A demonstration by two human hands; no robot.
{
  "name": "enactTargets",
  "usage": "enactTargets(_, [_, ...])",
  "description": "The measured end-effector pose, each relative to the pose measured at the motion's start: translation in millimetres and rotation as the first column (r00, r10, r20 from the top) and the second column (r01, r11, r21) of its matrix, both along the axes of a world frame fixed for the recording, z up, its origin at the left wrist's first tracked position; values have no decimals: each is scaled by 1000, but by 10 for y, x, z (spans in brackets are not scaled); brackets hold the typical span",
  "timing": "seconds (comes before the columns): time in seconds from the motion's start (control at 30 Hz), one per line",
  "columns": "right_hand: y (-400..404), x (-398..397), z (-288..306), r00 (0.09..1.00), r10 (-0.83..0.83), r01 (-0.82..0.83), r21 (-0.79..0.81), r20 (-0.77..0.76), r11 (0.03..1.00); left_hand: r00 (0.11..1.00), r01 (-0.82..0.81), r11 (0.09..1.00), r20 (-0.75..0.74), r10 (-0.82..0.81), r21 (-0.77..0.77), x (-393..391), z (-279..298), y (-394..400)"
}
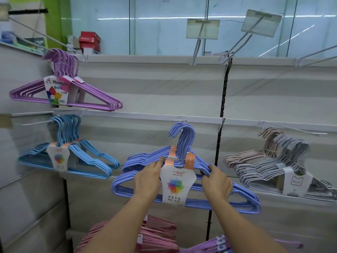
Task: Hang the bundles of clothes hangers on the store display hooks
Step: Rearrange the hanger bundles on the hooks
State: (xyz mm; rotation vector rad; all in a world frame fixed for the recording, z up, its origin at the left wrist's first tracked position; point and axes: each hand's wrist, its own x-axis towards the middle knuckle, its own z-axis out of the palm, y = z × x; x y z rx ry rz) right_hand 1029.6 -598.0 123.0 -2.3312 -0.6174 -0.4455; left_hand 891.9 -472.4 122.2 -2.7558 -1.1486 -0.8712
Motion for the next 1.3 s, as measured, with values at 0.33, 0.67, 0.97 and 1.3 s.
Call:
enactTargets(0.33, [115, 61, 163, 1000, -13, 17, -153, 27, 988, 999, 43, 995, -25, -46, -87, 70, 40, 116])
enactTargets(0.67, [371, 285, 73, 998, -43, 33, -243, -36, 969, 991, 69, 983, -105, -88, -172, 298, -32, 324])
enactTargets(0.97, [623, 520, -13, 998, -19, 1, -286, -62, 958, 993, 66, 988, -87, -78, -137, 549, -106, 579])
enactTargets(1.3, [476, 537, -45, 999, -24, 14, -238, -37, 971, 992, 121, 957, 55, -110, -263, 677, -331, 574])
